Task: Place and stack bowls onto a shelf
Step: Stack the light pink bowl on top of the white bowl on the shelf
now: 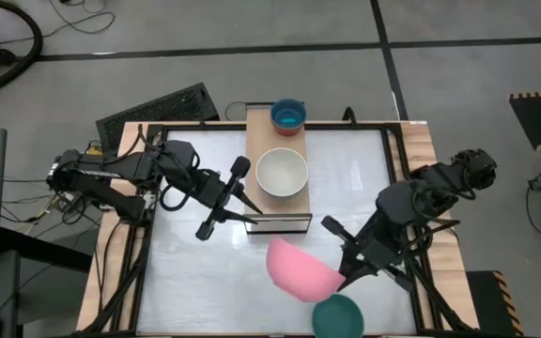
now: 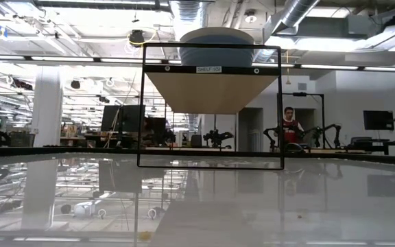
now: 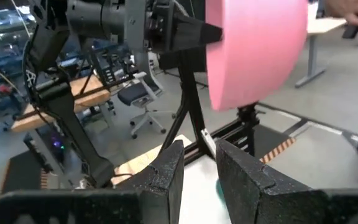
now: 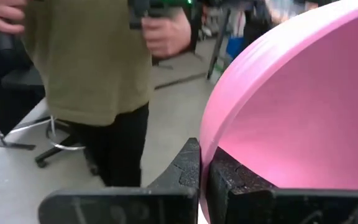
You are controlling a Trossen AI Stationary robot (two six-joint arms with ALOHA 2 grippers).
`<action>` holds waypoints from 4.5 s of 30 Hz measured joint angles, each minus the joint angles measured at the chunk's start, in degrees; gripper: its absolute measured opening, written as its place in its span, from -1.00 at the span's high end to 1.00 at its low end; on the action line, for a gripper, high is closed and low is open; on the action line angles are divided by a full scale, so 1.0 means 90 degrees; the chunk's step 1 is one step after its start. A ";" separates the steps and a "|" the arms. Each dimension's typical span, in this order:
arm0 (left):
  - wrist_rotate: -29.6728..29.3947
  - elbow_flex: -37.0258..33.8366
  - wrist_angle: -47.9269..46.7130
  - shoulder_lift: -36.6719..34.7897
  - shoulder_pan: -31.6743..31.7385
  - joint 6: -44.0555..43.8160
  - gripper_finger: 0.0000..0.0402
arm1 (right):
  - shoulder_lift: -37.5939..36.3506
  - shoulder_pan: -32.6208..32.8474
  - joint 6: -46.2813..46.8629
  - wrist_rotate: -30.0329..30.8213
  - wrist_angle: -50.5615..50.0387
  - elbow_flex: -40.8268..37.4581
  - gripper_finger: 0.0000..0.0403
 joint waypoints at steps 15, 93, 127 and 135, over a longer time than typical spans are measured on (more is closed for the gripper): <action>0.0584 0.0000 0.1173 0.0021 0.0001 -0.1041 0.58 | 0.0393 -0.0365 -0.0383 -0.1263 0.0902 -0.0005 0.87; 0.3099 0.0002 0.3440 0.0867 -0.0174 -0.3190 0.05 | 0.0620 -0.1652 -0.0214 -0.3416 0.1352 -0.0005 0.87; 0.3129 0.0002 0.3746 0.1010 -0.0180 -0.3257 0.99 | 0.0610 -0.1924 0.1647 -0.3036 0.1592 0.0005 0.28; 0.3052 0.0000 0.3743 0.1030 -0.0155 -0.3761 1.00 | 0.0625 -0.2072 0.2170 -0.3147 0.1626 0.0000 -0.27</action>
